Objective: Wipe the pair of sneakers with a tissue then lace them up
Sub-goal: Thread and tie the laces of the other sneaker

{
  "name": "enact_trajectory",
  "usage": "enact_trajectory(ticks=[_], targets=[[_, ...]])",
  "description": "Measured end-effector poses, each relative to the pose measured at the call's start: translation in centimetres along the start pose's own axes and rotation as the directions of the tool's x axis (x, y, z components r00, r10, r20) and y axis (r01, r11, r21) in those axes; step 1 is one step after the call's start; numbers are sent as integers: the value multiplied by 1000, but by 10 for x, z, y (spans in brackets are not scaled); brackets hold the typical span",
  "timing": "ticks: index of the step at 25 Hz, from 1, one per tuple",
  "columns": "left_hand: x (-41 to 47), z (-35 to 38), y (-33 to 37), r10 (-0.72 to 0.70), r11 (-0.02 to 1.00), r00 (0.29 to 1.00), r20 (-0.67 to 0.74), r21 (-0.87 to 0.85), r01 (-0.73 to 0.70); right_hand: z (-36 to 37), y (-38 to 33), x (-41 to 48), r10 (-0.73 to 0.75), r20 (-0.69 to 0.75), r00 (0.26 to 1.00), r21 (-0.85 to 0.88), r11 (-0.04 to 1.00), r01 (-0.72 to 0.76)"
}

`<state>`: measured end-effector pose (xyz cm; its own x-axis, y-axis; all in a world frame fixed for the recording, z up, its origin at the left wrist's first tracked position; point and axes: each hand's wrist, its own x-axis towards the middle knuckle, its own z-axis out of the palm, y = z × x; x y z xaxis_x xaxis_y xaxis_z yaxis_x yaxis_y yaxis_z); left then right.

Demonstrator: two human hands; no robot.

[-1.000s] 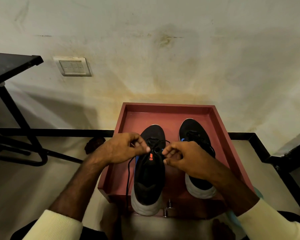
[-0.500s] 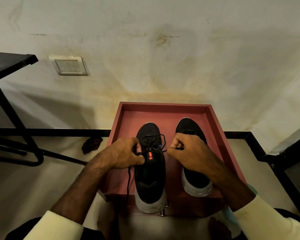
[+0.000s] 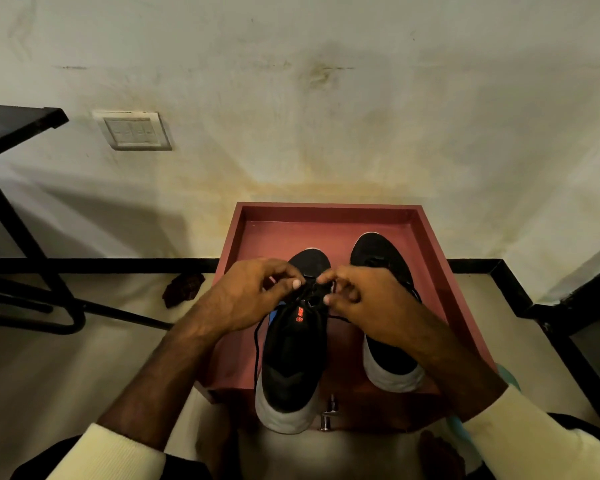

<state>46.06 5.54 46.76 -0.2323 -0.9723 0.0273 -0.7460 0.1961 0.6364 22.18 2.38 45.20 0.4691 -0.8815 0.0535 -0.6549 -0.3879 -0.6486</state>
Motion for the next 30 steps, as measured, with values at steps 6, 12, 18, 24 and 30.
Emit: enact_trajectory(ticks=[6,12,18,24,30], targets=[[5,7,-6,-28,987,983,181,162,-2,14,1,5,13,65,998,-80,997,-8],[2,4,2,-6,994,995,95,111,-4,22,4,7,67,75,995,25,997,-69],[-8,23,25,-50,877,998,-44,476,64,20,4,7,68,118,991,19,997,-71],[-18,25,34,23,850,998,-53,526,8,20,5,8,85,123,989,62,994,-93],[-31,31,49,-239,870,971,-17,441,222,19,6,7,71,111,991,66,995,-78]])
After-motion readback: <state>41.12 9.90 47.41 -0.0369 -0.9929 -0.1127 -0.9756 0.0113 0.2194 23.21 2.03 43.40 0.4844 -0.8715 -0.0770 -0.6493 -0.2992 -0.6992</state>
